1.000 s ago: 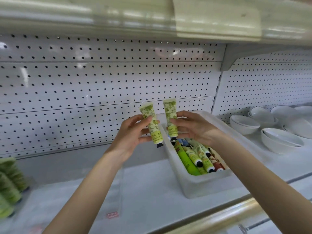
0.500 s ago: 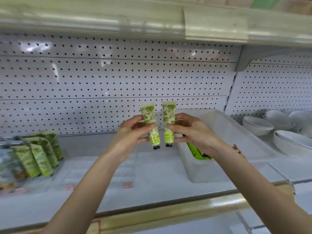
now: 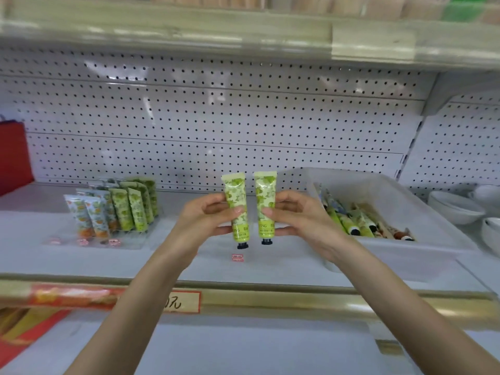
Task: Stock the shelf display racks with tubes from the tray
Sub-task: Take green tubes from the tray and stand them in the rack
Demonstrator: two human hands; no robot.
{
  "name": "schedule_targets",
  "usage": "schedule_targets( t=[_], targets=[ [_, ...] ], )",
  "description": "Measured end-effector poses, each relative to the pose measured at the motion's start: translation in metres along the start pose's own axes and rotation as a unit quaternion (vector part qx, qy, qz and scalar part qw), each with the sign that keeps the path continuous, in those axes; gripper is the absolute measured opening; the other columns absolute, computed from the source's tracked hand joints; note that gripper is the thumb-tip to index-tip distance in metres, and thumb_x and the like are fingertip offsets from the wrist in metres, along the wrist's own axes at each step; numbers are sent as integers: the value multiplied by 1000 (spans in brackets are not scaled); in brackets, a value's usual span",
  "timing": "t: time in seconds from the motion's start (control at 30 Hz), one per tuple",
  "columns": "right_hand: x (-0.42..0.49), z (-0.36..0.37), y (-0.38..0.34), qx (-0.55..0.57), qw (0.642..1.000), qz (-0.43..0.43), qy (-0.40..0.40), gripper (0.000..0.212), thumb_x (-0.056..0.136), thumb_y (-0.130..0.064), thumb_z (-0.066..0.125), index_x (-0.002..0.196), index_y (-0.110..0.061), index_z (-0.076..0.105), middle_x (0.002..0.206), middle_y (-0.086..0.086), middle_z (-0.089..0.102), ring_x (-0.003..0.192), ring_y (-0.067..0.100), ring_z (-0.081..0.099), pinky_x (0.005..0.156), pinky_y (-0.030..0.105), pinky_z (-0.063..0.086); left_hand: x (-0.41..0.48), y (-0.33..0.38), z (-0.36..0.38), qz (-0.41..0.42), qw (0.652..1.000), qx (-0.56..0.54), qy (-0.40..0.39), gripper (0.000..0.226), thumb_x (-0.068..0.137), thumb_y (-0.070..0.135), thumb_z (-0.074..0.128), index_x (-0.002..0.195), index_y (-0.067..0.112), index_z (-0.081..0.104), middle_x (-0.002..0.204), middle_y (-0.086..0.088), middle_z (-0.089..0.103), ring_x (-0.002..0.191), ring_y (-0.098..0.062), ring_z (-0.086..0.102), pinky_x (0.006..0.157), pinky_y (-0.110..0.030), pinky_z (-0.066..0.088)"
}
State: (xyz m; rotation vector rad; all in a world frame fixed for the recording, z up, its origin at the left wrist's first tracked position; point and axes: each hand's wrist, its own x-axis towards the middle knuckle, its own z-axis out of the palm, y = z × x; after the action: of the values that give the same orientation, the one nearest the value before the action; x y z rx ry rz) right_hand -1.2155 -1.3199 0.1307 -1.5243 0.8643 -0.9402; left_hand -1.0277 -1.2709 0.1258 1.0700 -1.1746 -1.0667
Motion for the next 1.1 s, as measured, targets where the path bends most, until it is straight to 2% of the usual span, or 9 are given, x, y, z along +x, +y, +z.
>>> schedule_targets(
  t=[0.1, 0.27, 0.47, 0.63, 0.73, 0.87, 0.93, 1.0, 1.1],
  targets=[
    [1, 17, -1, -9, 1000, 3, -6, 19, 80, -12, 71, 97, -13, 64, 92, 2, 65, 77, 4, 67, 62, 20, 54, -9, 1, -15, 3, 1000, 24, 2, 21, 78, 8, 70, 96, 17, 65, 77, 6, 72, 74, -6, 69, 61, -15, 52],
    [14, 54, -2, -28, 999, 4, -24, 22, 79, -14, 73, 99, -12, 65, 95, 2, 66, 83, 7, 67, 64, 21, 54, -13, 9, -54, -4, 998, 60, -36, 37, 77, 10, 72, 109, 22, 60, 94, -8, 72, 82, -12, 69, 65, -16, 51],
    [44, 114, -2, 4, 1000, 18, 0, 22, 79, -15, 72, 99, -14, 64, 99, 3, 65, 84, 9, 67, 66, 22, 54, -19, 22, -129, 2, 990, 127, -58, 24, 76, 11, 73, 97, 15, 62, 88, 1, 70, 81, -11, 67, 73, -23, 56],
    [62, 168, 7, -17, 1000, 16, 7, 28, 80, -14, 71, 107, -11, 62, 100, 3, 64, 87, 9, 67, 71, 24, 56, -13, 38, -198, 23, 986, 159, -38, 31, 80, 9, 70, 108, 15, 60, 96, 0, 71, 82, -8, 68, 71, -21, 56],
    [70, 190, 11, -27, 999, 13, 28, 30, 79, -13, 71, 108, -8, 62, 100, 6, 65, 89, 14, 67, 77, 27, 57, -3, 47, -228, 58, 974, 216, -43, 30, 78, 14, 73, 106, 15, 63, 94, 1, 73, 86, -9, 68, 79, -24, 55],
    [75, 211, 16, -36, 998, -1, 59, 24, 79, -13, 72, 101, -10, 63, 94, 2, 67, 81, 7, 66, 74, 20, 56, 13, 46, -256, 84, 956, 280, -36, 35, 75, 18, 75, 103, 4, 60, 85, -1, 73, 85, -15, 68, 78, -31, 52],
    [79, 220, 20, -25, 997, -5, 73, 24, 80, -12, 71, 102, -9, 63, 98, 6, 67, 82, 10, 67, 74, 22, 57, 21, 42, -263, 92, 942, 319, -46, 35, 74, 20, 76, 100, 3, 59, 85, -3, 73, 85, -18, 68, 79, -34, 52],
    [83, 226, 24, -14, 996, -4, 85, 28, 80, -11, 71, 105, -6, 61, 102, 11, 66, 85, 15, 68, 75, 23, 57, 27, 37, -266, 102, 930, 349, -56, 30, 74, 19, 77, 93, 5, 60, 85, -3, 72, 82, -14, 68, 73, -25, 51],
    [92, 236, 30, 1, 995, -11, 98, 29, 82, -8, 69, 108, 0, 58, 101, 9, 64, 79, 9, 68, 73, 21, 57, 35, 29, -267, 114, 910, 393, -68, 28, 73, 21, 78, 92, 10, 61, 87, -1, 70, 79, -13, 67, 65, -19, 49]
  ],
)
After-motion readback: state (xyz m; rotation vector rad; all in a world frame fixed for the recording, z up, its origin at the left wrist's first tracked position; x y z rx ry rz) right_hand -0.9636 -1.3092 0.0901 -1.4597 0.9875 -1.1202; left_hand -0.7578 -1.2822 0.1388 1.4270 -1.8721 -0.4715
